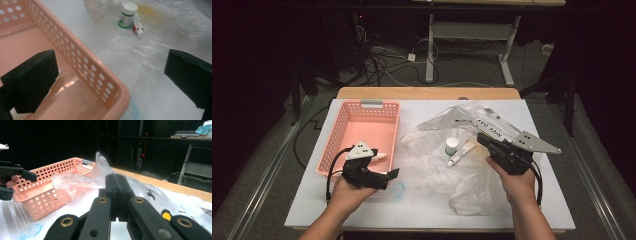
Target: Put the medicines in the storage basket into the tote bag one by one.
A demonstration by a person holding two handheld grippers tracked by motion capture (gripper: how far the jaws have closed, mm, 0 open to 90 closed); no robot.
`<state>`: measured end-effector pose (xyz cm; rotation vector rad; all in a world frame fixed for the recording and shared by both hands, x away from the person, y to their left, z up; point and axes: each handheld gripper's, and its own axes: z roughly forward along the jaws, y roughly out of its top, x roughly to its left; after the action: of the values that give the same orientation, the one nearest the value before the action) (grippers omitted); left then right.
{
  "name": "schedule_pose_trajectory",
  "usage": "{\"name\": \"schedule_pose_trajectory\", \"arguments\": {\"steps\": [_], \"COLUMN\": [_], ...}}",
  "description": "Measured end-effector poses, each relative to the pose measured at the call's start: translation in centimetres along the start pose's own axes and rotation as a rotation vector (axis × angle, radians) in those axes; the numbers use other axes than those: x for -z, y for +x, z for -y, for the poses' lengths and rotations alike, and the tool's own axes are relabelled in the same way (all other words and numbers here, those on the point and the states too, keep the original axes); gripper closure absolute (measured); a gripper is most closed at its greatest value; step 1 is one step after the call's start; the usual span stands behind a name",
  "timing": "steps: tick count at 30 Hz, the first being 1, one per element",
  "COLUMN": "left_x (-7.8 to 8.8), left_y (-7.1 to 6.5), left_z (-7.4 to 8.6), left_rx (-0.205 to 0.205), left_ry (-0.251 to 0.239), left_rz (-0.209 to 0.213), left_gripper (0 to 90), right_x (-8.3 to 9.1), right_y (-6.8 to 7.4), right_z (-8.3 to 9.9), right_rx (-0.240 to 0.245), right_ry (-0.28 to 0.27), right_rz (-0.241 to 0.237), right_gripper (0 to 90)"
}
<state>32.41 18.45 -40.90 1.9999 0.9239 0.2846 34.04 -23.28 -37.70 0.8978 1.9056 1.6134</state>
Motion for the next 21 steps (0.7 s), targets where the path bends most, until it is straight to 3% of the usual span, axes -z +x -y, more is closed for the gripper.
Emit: {"name": "schedule_pose_trajectory", "arguments": {"steps": [14,21], "left_x": [1.8,2.5], "left_y": [3.9,5.0], "left_z": [1.3,1.5], "left_rx": [0.067,0.084], "left_ry": [0.016,0.025], "left_rz": [-0.086,-0.104], "left_gripper": [0.1,0.4], "right_x": [0.0,0.0], "right_y": [0.0,0.0], "right_z": [0.0,0.0], "right_rx": [0.004,0.005], "right_ry": [0.005,0.004], "right_rz": [-0.002,-0.001], "right_gripper": [90.0,90.0]}}
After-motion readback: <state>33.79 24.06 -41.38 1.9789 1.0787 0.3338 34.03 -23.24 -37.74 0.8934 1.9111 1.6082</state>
